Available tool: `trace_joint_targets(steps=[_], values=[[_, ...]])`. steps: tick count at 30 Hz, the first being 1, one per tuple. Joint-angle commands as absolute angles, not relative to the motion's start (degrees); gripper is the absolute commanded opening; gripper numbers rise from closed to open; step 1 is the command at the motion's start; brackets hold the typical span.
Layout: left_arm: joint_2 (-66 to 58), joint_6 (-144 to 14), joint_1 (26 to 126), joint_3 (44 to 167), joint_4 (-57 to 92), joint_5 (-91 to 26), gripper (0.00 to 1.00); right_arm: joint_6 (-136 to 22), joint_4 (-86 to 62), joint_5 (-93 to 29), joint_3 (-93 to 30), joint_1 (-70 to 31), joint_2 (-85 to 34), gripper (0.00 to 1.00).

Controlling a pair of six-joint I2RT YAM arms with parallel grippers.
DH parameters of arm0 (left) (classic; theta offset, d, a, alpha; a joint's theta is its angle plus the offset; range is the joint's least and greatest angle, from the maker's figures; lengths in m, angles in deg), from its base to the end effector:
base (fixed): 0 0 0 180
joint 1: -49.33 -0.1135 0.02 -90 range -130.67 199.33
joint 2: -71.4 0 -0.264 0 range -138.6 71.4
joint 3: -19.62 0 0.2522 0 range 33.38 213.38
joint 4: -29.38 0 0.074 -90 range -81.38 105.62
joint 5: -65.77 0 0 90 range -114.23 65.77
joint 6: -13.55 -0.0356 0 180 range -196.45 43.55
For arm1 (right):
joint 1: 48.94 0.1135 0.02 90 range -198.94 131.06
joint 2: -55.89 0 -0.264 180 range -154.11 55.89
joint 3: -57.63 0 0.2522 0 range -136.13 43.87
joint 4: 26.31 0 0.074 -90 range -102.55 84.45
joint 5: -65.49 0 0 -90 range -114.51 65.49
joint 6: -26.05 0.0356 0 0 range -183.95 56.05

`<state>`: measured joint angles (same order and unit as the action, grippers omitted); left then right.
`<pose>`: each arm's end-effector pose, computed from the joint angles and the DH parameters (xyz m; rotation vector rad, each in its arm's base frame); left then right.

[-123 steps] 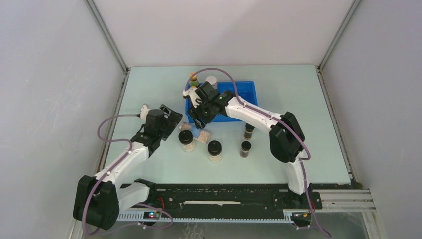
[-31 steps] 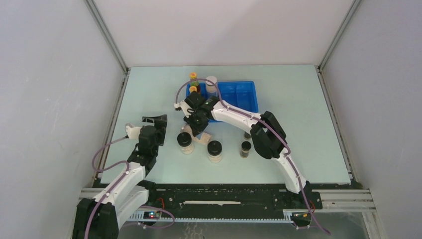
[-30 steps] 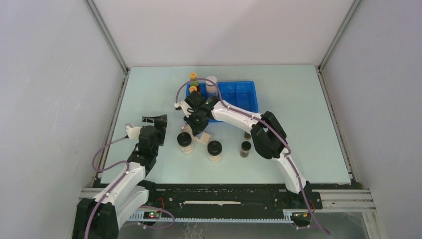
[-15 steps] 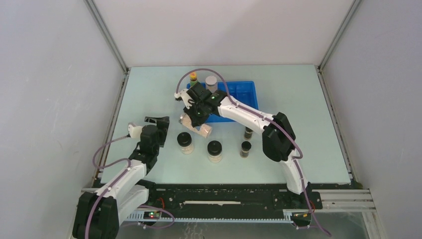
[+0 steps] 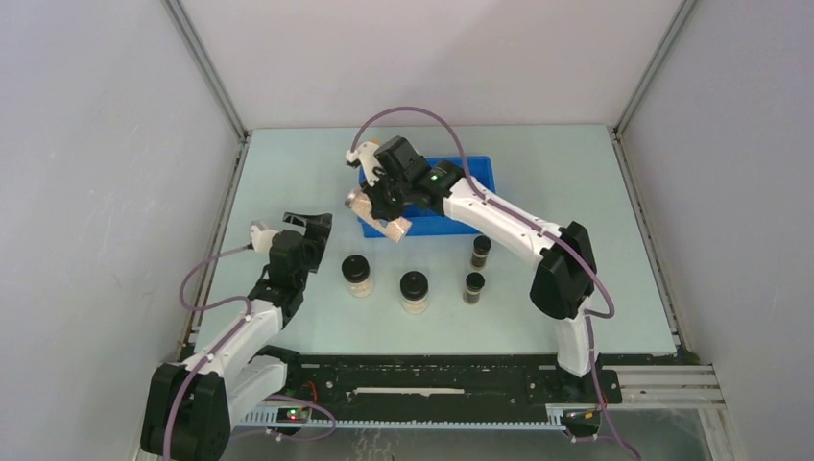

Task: Organize the condiment bottles
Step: Pick up the bottle from the center of the board, then place the bottle in the storage box.

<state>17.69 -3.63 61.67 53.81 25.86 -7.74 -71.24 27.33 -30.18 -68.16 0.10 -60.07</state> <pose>0.1985 -0.0331 0.1997 -1.1795 1.6405 -0.6855 0.3009 0.3520 0.3182 -1.1677 2.0744 0.4718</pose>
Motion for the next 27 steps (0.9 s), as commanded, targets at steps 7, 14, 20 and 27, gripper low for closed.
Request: trace_joint_targets(steps=[7, 14, 20, 27], values=[[15.5, -6.1, 61.3, 57.0, 29.6, -10.1, 1.00, -68.6, 7.6, -24.6, -59.7, -6.0, -52.4, 0.00], [14.1, -6.5, 61.3, 57.5, 30.7, -10.6, 1.00, -66.9, -3.7, -24.5, -54.9, -9.8, -52.7, 0.00], [12.8, -6.1, 61.3, 56.9, 31.8, -10.5, 1.00, -66.8, -6.4, -24.6, -52.1, -10.0, -52.1, 0.00], [12.1, -5.8, 61.5, 56.9, 32.6, -10.8, 1.00, -66.3, -11.6, -24.5, -45.7, -9.8, -49.9, 0.00]])
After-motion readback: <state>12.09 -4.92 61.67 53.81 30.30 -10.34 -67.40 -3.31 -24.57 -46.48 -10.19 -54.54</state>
